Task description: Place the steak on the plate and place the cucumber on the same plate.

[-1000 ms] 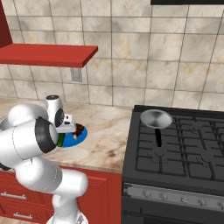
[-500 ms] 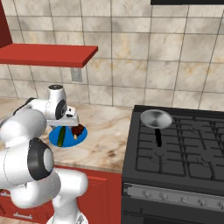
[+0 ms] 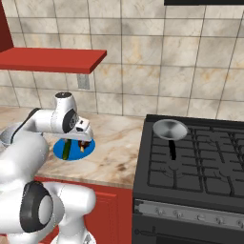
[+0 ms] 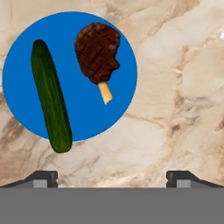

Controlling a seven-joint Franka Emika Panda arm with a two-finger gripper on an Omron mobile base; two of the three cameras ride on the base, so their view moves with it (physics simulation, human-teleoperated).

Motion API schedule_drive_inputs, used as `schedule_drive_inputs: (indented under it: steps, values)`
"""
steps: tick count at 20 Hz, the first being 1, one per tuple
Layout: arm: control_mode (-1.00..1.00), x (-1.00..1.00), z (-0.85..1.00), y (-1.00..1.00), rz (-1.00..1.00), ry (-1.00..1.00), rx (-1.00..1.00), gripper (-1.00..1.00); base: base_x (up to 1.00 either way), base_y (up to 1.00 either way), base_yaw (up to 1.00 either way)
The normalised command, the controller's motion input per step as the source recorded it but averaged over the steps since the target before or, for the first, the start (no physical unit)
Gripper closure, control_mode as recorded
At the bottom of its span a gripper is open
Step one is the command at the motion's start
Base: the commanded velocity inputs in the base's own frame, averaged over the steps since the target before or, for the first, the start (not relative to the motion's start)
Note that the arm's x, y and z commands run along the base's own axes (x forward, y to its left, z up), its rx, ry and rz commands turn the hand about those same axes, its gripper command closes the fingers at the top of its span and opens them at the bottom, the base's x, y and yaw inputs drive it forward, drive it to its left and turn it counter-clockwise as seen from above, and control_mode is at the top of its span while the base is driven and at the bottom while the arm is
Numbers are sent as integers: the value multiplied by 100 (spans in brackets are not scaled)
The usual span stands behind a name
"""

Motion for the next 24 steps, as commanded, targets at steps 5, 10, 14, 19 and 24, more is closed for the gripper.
schedule_drive_inputs:
  steps: [5,10,14,19,24]
  values:
    - [-100,-34,7,-61,-26,-8,0,-100,0,0,0]
    - [-100,-42,0,-75,-25,-11,0,-100,0,0,0]
    - [-100,-79,8,-62,-8,-26,3,-100,0,0,0]
    - [-100,-100,23,-18,2,-29,2,-100,0,0,0]
    - [-100,-80,40,0,8,-19,0,-100,0,0,0]
